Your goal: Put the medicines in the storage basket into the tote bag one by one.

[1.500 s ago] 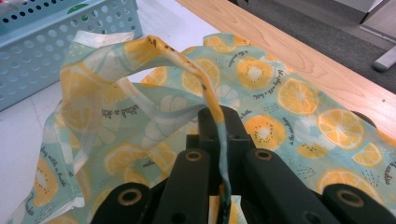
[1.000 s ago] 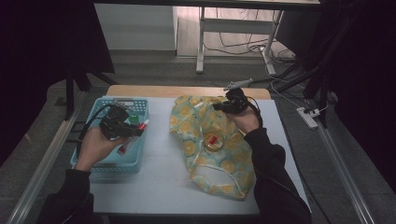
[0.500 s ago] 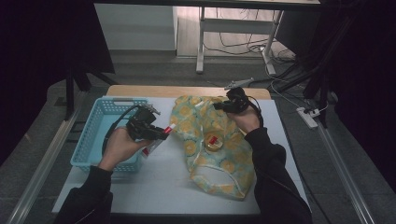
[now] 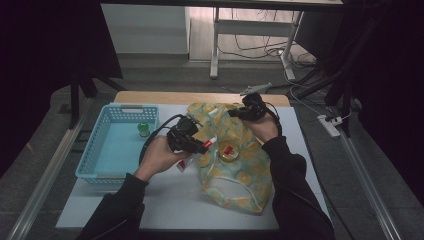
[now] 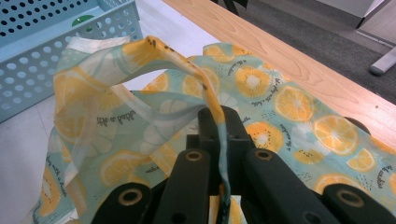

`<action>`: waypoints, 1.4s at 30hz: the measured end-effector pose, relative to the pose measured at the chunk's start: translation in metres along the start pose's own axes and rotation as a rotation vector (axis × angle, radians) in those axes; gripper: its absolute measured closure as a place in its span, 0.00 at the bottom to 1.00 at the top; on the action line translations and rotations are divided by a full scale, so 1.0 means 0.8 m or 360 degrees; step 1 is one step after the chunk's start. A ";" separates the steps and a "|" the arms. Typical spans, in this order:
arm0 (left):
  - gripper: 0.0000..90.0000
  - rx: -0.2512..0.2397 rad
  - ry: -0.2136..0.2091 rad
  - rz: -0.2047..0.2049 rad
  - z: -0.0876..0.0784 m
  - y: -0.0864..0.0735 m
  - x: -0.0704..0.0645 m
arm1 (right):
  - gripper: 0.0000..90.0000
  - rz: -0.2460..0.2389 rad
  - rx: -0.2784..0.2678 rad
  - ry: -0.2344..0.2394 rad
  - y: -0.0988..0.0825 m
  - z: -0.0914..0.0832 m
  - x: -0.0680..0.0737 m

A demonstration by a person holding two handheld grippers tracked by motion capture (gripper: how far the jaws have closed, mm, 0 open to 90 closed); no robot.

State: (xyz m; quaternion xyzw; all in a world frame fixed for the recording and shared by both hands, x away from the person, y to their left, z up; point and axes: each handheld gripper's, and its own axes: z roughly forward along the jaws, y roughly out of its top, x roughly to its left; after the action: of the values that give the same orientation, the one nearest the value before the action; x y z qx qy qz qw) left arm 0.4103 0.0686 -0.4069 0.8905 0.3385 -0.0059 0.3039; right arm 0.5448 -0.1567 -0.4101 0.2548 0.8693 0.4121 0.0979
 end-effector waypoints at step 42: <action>0.80 0.0003 -0.0047 0.0124 0.120 0.085 -0.028 | 1.00 0.0016 -0.0012 0.0017 0.001 -0.007 -0.008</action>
State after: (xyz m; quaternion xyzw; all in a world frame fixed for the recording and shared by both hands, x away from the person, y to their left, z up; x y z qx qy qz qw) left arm 0.4532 -0.0365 -0.4437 0.9031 0.2990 -0.0077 0.3081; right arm 0.5484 -0.1639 -0.4063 0.2567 0.8669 0.4173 0.0922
